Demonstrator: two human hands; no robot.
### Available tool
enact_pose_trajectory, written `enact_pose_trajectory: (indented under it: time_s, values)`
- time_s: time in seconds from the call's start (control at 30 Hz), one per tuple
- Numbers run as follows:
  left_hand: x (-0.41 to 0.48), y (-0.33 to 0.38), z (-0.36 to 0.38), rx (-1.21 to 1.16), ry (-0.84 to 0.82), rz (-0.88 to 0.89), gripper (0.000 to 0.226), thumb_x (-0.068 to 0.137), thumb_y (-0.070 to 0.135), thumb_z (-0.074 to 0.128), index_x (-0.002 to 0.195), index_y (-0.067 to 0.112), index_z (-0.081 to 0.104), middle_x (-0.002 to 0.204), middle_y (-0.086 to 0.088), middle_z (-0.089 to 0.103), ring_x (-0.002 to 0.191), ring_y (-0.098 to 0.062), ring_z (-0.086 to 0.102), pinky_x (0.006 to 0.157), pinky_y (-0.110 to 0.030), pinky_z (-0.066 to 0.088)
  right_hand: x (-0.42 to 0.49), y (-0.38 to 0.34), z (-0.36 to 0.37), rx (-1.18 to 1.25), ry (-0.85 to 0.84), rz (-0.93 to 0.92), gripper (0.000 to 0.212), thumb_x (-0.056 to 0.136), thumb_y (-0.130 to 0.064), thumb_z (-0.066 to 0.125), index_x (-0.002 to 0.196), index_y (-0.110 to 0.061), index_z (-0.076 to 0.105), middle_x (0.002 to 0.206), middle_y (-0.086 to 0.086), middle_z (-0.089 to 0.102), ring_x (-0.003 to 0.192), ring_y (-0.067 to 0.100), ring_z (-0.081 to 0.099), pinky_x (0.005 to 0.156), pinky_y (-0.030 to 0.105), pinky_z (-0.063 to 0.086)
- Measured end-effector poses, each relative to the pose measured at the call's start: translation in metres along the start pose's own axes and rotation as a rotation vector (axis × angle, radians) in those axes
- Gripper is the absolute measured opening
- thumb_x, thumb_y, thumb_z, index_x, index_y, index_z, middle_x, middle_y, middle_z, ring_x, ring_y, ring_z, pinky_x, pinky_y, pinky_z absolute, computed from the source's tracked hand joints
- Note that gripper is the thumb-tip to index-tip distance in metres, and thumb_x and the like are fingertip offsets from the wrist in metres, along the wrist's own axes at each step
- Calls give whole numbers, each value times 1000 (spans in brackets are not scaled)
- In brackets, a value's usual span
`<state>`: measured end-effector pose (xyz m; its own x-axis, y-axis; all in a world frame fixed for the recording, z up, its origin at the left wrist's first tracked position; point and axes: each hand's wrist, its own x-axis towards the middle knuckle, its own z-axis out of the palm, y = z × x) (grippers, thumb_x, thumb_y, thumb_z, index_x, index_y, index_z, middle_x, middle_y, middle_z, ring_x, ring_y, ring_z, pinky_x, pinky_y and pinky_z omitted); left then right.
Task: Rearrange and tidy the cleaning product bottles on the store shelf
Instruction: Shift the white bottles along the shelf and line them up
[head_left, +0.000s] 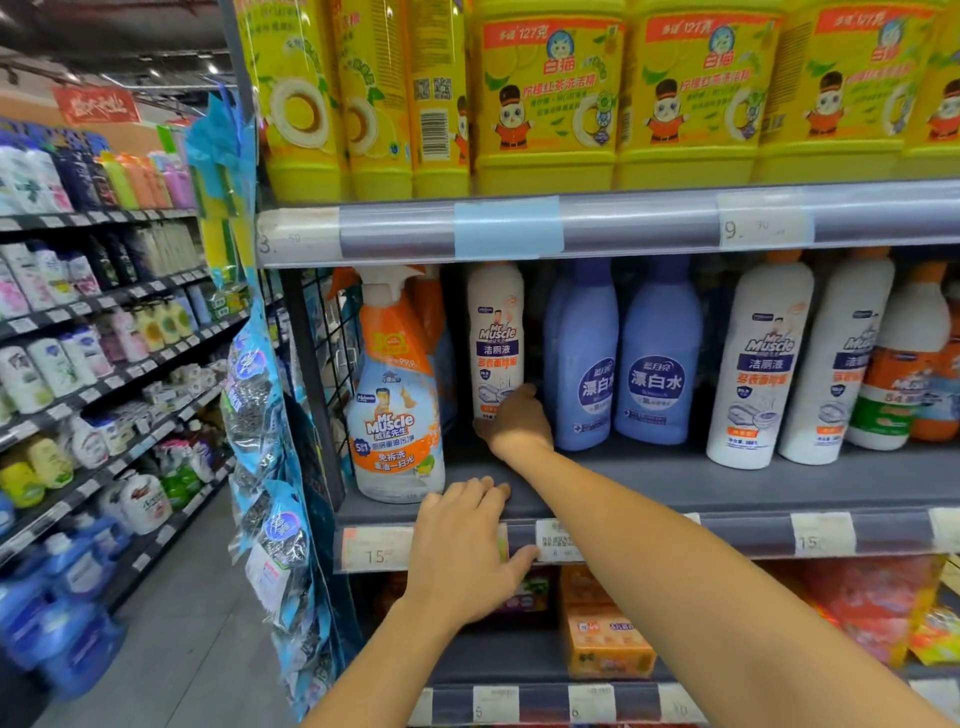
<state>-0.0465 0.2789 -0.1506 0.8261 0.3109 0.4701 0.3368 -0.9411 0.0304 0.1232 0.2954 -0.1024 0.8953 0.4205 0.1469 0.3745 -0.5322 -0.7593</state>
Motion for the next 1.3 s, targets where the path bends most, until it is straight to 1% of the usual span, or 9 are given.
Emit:
enact_pose_trajectory:
  time_s: [0.17, 0.3, 0.43, 0.63, 0.73, 0.83, 1.0, 1.2, 1.3]
  values:
    - [1, -1, 0, -14, -15, -7, 82, 75, 74, 34, 139, 26, 48, 140, 6, 51, 124, -15, 47, 98, -35, 34, 1, 0, -1, 24, 1, -1, 69, 73, -29, 79, 122, -5, 36, 124, 15, 59, 109, 33, 61, 84, 41, 53]
    - [1, -3, -1, -18, -30, -5, 84, 75, 76, 31, 142, 27, 46, 144, 7, 48, 127, -13, 45, 101, -33, 32, -6, 0, -10, 48, -93, 14, 68, 78, -29, 76, 126, -2, 37, 129, 15, 56, 114, 31, 59, 82, 32, 48]
    - [2, -3, -3, -13, -79, -3, 82, 76, 76, 37, 142, 28, 45, 144, 7, 48, 128, -14, 45, 101, -34, 33, -35, 19, -48, -220, -220, -237, 60, 83, -40, 67, 124, -2, 48, 123, 15, 58, 108, 30, 58, 77, 25, 42]
    - [21, 18, -21, 44, -224, -9, 63, 78, 66, 52, 128, 28, 50, 122, 6, 54, 115, -19, 47, 92, -36, 38, -72, 80, -147, -543, -295, -499, 41, 91, -36, 58, 125, -15, 50, 120, 7, 54, 106, 27, 55, 85, 39, 48]
    - [41, 51, -31, 32, -294, 35, 53, 82, 61, 54, 122, 26, 52, 115, 3, 54, 112, -22, 50, 89, -37, 40, -82, 111, -198, -636, -263, -484, 41, 92, -39, 53, 124, -15, 48, 119, 8, 50, 103, 30, 54, 81, 40, 48]
    - [60, 92, -37, 38, -278, 101, 52, 83, 59, 54, 123, 26, 52, 118, 3, 56, 113, -21, 52, 91, -37, 43, -87, 143, -246, -686, -243, -459, 49, 90, -48, 55, 126, -17, 47, 121, 8, 50, 102, 31, 55, 77, 37, 45]
    - [88, 157, -39, 72, -233, 167, 52, 85, 58, 52, 125, 25, 53, 121, 2, 58, 115, -22, 54, 93, -38, 42, -80, 197, -316, -742, -171, -321, 55, 85, -45, 63, 129, -17, 45, 126, 7, 49, 110, 30, 53, 84, 39, 48]
    - [121, 214, -40, 196, -222, 149, 51, 82, 57, 55, 118, 20, 54, 115, -5, 60, 108, -28, 57, 87, -41, 42, -60, 233, -357, -695, -35, -221, 55, 80, -41, 69, 124, -16, 48, 122, 8, 50, 107, 29, 53, 84, 39, 49]
    - [133, 235, -37, 163, -153, 60, 60, 76, 58, 61, 120, 19, 49, 114, -7, 61, 105, -31, 59, 85, -44, 46, -47, 241, -359, -648, 13, -215, 65, 76, -39, 74, 128, -15, 44, 125, 10, 50, 111, 30, 51, 87, 41, 48]
